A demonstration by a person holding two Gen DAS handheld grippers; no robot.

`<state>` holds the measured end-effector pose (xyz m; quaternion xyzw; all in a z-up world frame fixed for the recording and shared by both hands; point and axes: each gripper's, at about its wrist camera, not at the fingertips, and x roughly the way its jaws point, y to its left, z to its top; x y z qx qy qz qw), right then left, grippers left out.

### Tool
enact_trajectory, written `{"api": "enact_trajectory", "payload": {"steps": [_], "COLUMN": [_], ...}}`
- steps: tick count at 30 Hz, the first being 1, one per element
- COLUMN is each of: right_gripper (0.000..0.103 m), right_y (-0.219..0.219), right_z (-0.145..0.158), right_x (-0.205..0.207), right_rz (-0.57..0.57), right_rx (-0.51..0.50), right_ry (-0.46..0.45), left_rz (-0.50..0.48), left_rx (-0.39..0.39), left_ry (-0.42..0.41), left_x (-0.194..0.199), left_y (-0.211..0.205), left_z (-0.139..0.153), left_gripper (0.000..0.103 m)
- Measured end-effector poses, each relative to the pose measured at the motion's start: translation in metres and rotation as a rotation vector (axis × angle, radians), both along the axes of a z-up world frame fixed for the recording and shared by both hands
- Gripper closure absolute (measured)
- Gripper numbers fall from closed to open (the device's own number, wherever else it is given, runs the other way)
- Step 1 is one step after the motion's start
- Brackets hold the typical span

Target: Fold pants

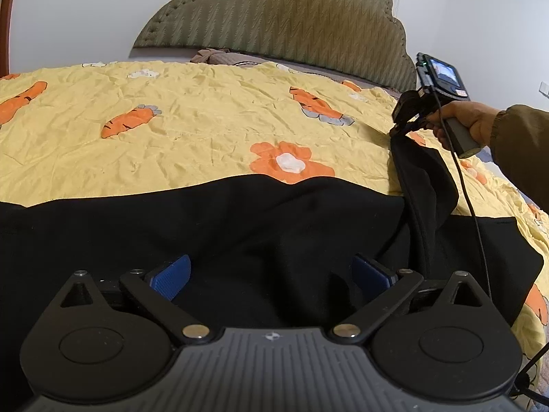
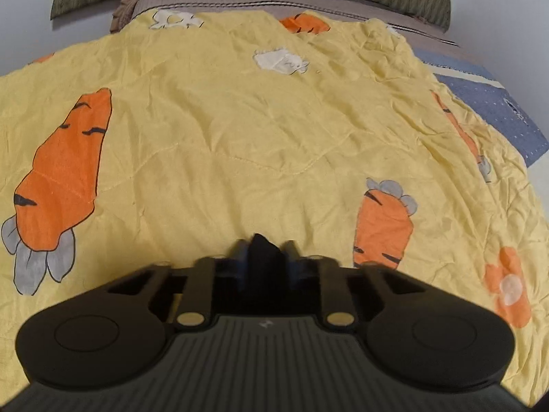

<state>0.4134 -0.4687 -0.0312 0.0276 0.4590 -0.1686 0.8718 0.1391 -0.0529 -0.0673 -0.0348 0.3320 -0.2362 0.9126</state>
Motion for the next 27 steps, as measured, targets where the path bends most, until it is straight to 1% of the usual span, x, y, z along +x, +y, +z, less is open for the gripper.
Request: {"api": "enact_trajectory", "payload": {"steps": [2, 4, 7, 9, 12, 17, 20, 23, 25, 27], "right_gripper": [0.093, 0.094, 0.094, 0.094, 0.094, 0.094, 0.094, 0.095, 0.095, 0.095], "right_y": [-0.002, -0.004, -0.007, -0.013, -0.028, -0.066, -0.089, -0.108, -0.118, -0.133], "right_z": [0.006, 0.015, 0.037, 0.053, 0.078, 0.108, 0.116, 0.115, 0.108, 0.094], "right_x": [-0.006, -0.015, -0.035, -0.056, -0.099, -0.185, -0.238, -0.291, -0.323, -0.357], "right_rz": [-0.01, -0.016, -0.032, -0.048, -0.09, -0.192, -0.243, -0.289, -0.326, -0.374], "right_rx": [0.011, 0.014, 0.018, 0.027, 0.053, 0.153, 0.206, 0.255, 0.274, 0.326], "right_ry": [-0.024, -0.054, -0.126, -0.178, -0.253, -0.368, -0.422, -0.47, -0.491, -0.513], "left_rz": [0.0, 0.001, 0.0, 0.0, 0.001, 0.001, 0.004, 0.006, 0.012, 0.023], "left_rx": [0.0, -0.001, -0.001, -0.001, -0.001, -0.009, -0.04, -0.07, -0.084, -0.098], "left_ry": [0.001, 0.0, 0.0, 0.0, -0.001, -0.003, 0.005, 0.014, 0.025, 0.037], "left_x": [0.0, 0.0, 0.0, 0.0, 0.0, -0.001, 0.0, 0.001, 0.001, 0.0], "left_y": [0.0, 0.0, 0.0, 0.0, 0.0, 0.001, 0.006, 0.01, 0.012, 0.014], "left_z": [0.0, 0.0, 0.0, 0.0, 0.0, 0.001, 0.001, 0.002, 0.004, 0.006], "left_gripper": [0.002, 0.002, 0.002, 0.002, 0.002, 0.002, 0.002, 0.002, 0.002, 0.002]}}
